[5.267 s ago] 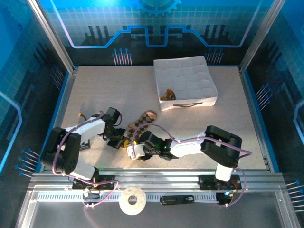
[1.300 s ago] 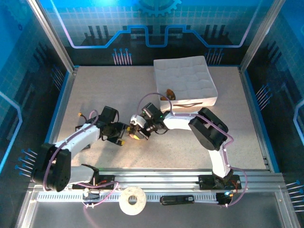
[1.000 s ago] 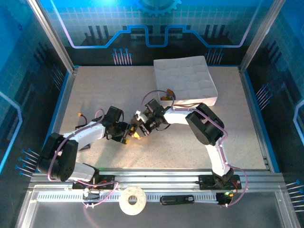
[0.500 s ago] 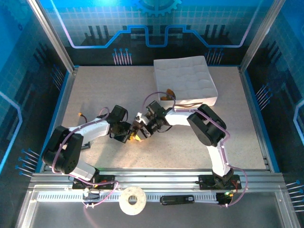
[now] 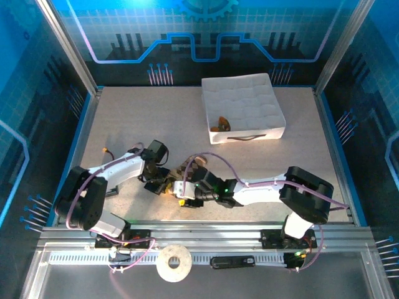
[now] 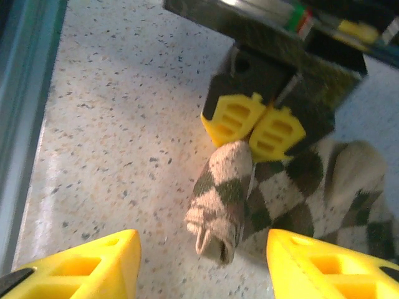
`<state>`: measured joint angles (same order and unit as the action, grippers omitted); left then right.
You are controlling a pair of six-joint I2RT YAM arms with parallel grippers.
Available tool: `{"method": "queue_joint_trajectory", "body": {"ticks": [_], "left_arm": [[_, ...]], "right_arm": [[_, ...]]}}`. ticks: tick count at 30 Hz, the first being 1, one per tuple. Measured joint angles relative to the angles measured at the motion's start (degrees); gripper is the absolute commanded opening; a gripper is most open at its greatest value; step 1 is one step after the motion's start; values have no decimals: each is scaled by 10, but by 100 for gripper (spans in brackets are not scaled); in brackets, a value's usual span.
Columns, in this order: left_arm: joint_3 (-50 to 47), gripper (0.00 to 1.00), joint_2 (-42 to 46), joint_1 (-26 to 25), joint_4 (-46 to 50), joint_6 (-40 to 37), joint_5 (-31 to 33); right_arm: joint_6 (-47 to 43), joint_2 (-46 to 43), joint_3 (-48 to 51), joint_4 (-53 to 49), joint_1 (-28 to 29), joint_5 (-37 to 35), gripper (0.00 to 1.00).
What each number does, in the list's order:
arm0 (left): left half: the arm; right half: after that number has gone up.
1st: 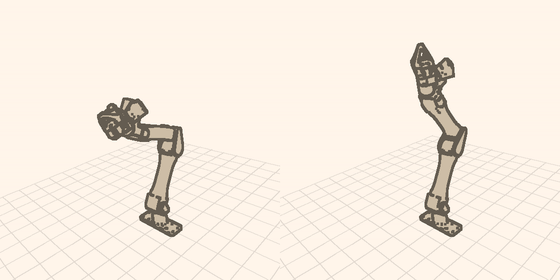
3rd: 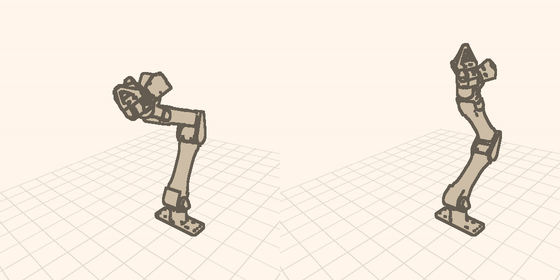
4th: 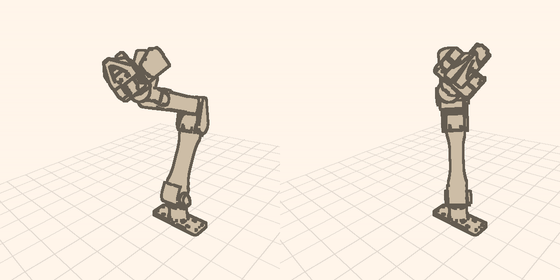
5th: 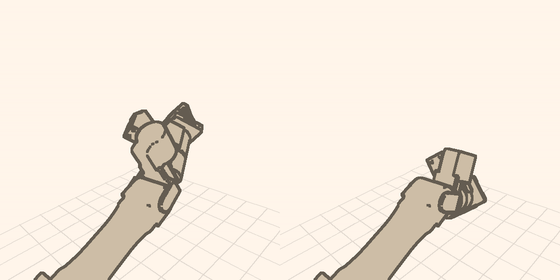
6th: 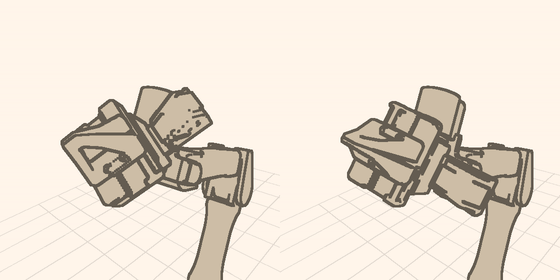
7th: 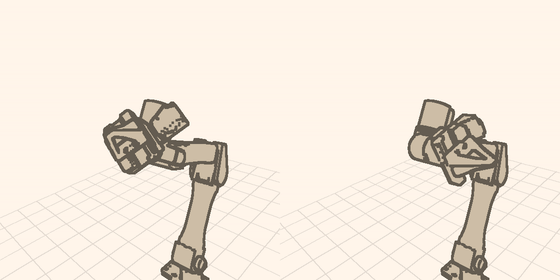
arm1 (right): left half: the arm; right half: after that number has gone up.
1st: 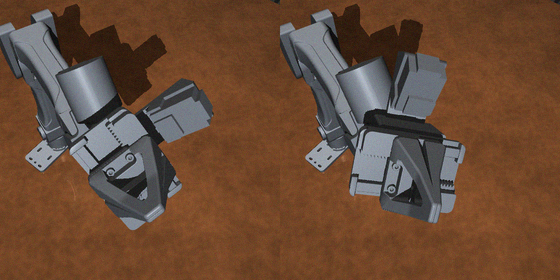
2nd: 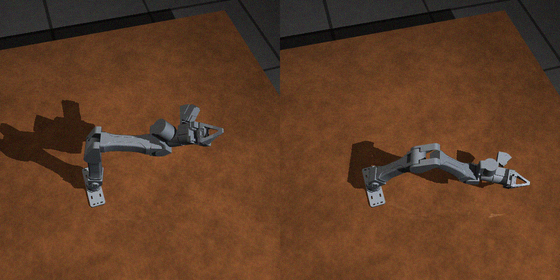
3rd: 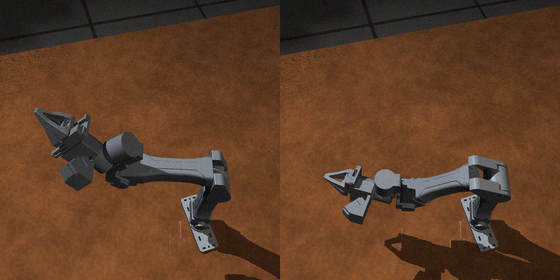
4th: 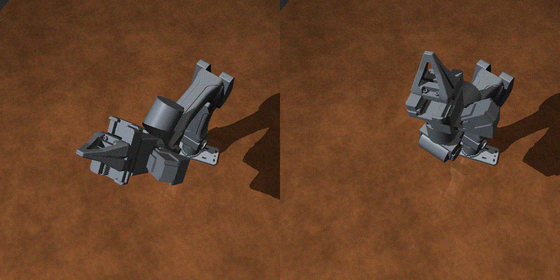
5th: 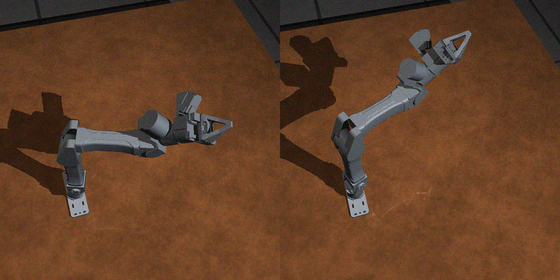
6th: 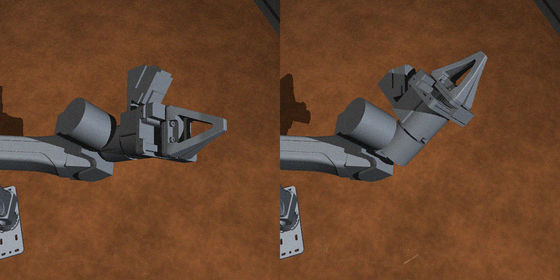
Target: Roll the socks
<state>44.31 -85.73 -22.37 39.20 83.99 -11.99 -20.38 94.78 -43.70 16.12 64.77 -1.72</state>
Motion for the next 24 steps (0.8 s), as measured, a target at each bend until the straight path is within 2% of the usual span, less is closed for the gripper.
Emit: {"method": "queue_joint_trajectory", "body": {"ticks": [4, 10, 16, 18, 19, 20, 24], "left_arm": [[16, 0, -17, 0, 15, -1, 0], [25, 0, -26, 0, 25, -3, -1], [26, 0, -27, 0, 26, -3, -1], [26, 0, -27, 0, 25, -3, -1], [26, 2, -26, 0, 25, -3, 0], [25, 9, -24, 0, 23, -3, 0], [16, 42, -9, 0, 10, -1, 3]], "right_arm": [[-22, 41, -23, 14, 17, -58, 51], [-19, 77, -50, 16, 17, -88, 41], [4, 104, -68, 5, 16, -97, 19], [14, 105, -73, -2, 15, -97, 9], [20, 105, -74, -3, 14, -97, 4], [27, 105, -74, -4, 12, -95, 0], [61, 105, -74, -7, -7, -63, 0]]}}
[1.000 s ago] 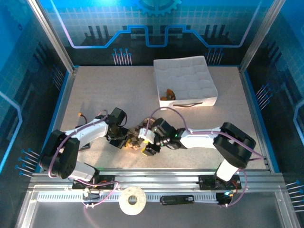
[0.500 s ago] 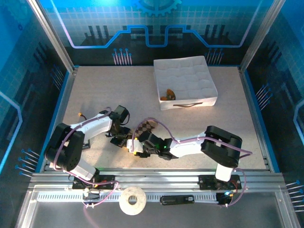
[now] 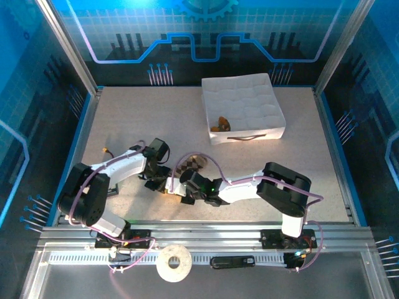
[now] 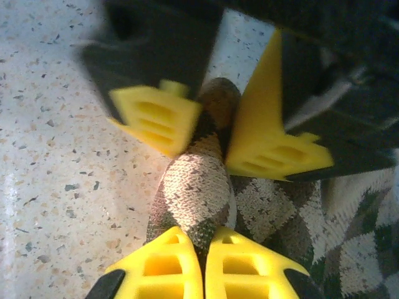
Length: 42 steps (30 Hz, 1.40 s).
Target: Roll the socks
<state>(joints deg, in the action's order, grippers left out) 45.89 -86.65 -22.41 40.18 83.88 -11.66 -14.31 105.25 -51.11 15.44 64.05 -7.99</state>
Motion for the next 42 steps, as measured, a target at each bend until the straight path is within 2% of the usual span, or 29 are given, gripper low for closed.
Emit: {"method": "queue_joint_trajectory", "body": {"ticks": [4, 6, 8, 10, 16, 22, 29, 32, 38, 42], "left_arm": [[-2, 64, 33, -1, 0, 0, 4], [-2, 67, 61, -1, 2, -2, 10], [-2, 66, 89, 0, 1, -7, 19], [-4, 61, 114, 1, -7, -19, 26], [-58, 49, 131, -2, -100, -49, 17], [-86, 48, 100, -22, -164, -53, 13], [-84, 50, 48, -28, -212, -75, 14], [-66, 43, 19, -34, -212, -87, 16], [-35, 20, -18, -37, -197, -106, 16], [-24, 0, -21, -37, -176, -115, 20]], "right_arm": [[44, 0, 3, -3, -43, 67, 0], [66, -1, 11, 1, -66, 105, 0], [90, -1, 20, 10, -88, 148, 0], [116, -1, 29, 18, -110, 192, 0], [180, 18, 34, 37, -162, 304, 0], [206, 44, 14, 30, -185, 373, 0], [219, 54, 5, 21, -195, 400, 0], [220, 58, -1, 14, -199, 407, 0], [219, 61, -18, -15, -202, 413, 1], [202, 61, -30, -43, -202, 410, 22]]}}
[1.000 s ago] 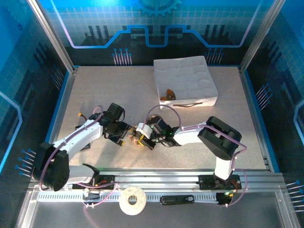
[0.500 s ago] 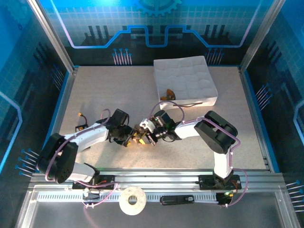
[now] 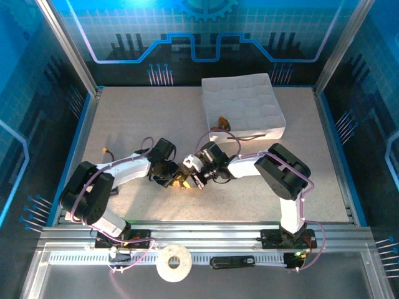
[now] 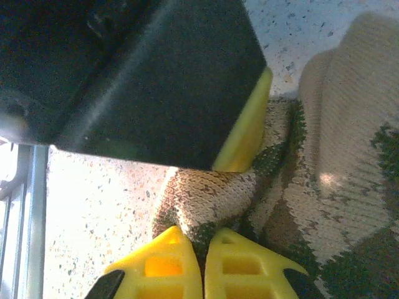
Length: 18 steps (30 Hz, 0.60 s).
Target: Roll the socks
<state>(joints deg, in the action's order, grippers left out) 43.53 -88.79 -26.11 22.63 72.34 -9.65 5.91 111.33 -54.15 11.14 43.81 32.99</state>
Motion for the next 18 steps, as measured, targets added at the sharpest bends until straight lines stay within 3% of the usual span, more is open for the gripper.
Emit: {"method": "queue_joint_trajectory", "body": {"ticks": [4, 8, 12, 18], "left_arm": [[0, 0, 12, -4, 24, 12, 7], [-20, 0, 49, -13, 78, 55, 11], [0, 0, 40, -28, 133, 96, 12], [99, 0, -54, -45, 218, 118, 13]], "right_arm": [[-48, -23, 10, -9, 12, -37, 39], [-113, -116, 85, -2, 52, -129, 52], [-162, -209, 147, 38, 132, -239, 55], [-172, -208, 155, 89, 218, -383, 55]]}}
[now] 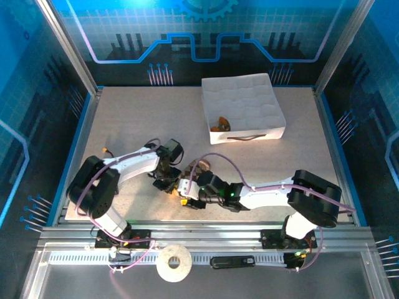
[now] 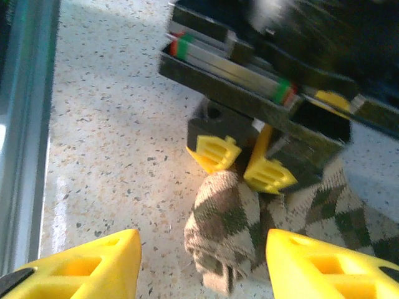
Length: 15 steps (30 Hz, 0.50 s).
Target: Roll the socks
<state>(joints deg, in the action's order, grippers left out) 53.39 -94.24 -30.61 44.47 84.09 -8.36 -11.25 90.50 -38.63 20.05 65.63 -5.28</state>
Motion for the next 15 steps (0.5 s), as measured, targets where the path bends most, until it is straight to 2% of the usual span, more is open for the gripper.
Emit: {"method": "queue_joint_trajectory", "body": {"ticks": [7, 11, 15], "left_arm": [[36, 0, -35, 0, 37, 0, -4], [43, 0, -43, 0, 44, 0, -7], [45, 0, -44, 1, 45, -1, -9]], "right_arm": [[3, 61, -9, 17, 15, -94, 48], [12, 83, -18, 19, 15, -110, 46], [20, 86, -24, 19, 15, -113, 49]]}}
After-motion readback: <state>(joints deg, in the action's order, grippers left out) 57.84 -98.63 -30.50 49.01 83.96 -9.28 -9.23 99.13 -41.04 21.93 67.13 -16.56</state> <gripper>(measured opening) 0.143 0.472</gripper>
